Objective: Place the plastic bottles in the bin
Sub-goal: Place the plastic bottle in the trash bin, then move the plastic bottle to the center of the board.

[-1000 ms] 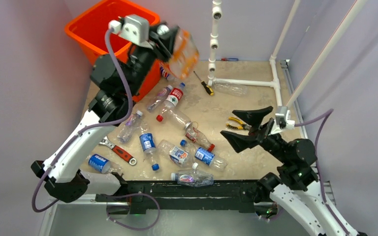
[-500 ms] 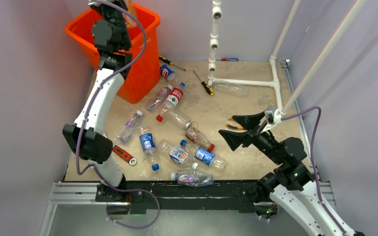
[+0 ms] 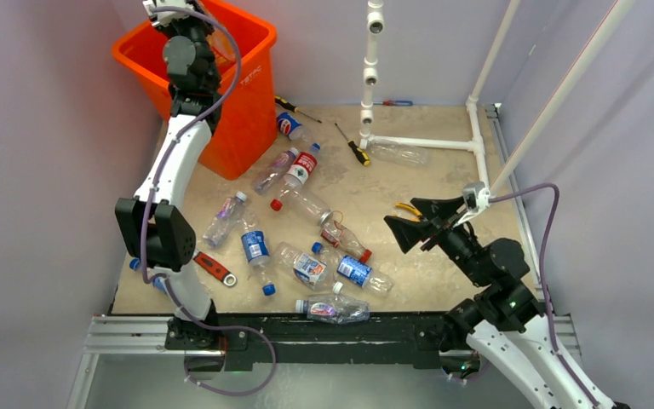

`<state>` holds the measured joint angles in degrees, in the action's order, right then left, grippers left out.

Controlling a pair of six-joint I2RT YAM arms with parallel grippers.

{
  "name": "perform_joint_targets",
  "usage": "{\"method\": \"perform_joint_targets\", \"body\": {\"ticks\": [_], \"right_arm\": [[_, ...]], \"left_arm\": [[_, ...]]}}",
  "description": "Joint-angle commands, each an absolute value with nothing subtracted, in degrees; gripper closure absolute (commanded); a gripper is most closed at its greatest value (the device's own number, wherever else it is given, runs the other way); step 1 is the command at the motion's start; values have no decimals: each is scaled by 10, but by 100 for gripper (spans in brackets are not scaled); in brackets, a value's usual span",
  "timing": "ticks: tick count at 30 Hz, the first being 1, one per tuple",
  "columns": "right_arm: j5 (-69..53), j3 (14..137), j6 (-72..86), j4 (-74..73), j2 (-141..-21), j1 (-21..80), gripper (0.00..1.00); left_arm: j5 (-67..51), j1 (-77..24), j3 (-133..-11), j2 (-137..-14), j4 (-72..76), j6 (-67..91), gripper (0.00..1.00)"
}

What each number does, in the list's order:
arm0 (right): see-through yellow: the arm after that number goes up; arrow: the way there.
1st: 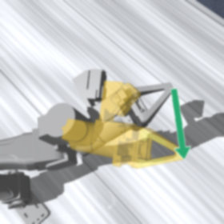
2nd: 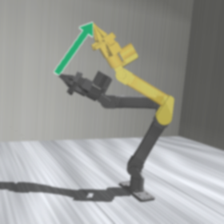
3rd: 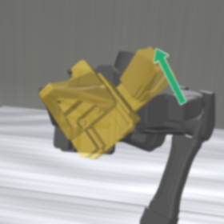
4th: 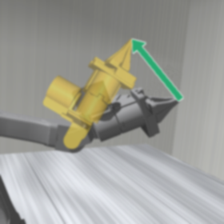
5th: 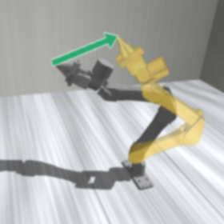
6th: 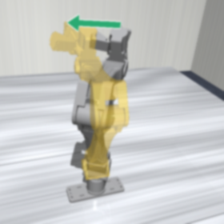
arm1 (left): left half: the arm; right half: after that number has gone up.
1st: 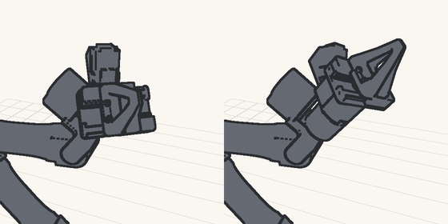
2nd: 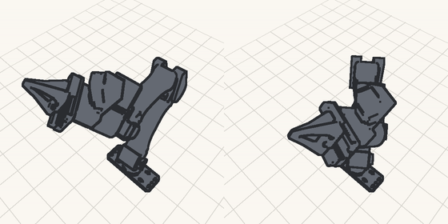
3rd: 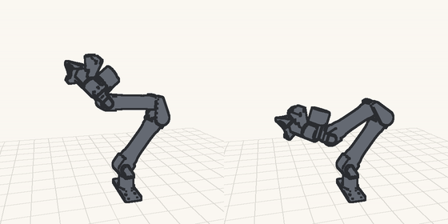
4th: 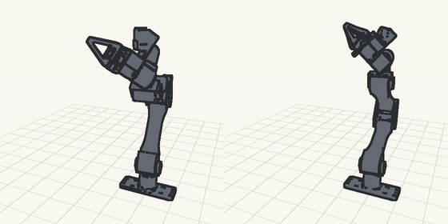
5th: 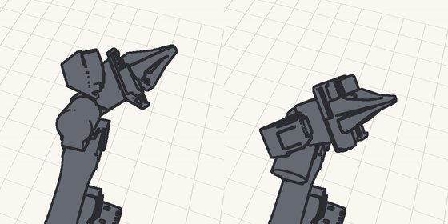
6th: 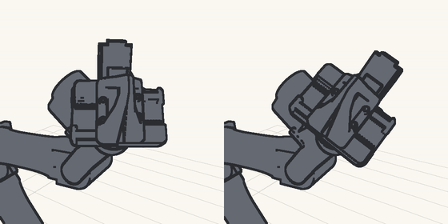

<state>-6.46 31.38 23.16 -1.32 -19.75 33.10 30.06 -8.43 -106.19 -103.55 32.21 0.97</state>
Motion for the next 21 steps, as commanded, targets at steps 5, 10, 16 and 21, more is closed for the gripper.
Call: {"method": "perform_joint_targets", "body": {"ticks": [5, 10, 16, 21], "right_arm": [[30, 334, 264, -49, -248, 332, 1], [40, 337, 266, -46, -254, 332, 1], [63, 342, 283, -28, -280, 332, 1], [92, 351, 306, -6, -353, 332, 1]], "left_arm": [[319, -85, -1084, -1013, 237, 58, 7], [312, -104, -1084, -938, 190, 112, 1], [201, -152, -1011, -815, 64, 216, 1], [93, -200, -870, -728, -56, 301, 1]]}}
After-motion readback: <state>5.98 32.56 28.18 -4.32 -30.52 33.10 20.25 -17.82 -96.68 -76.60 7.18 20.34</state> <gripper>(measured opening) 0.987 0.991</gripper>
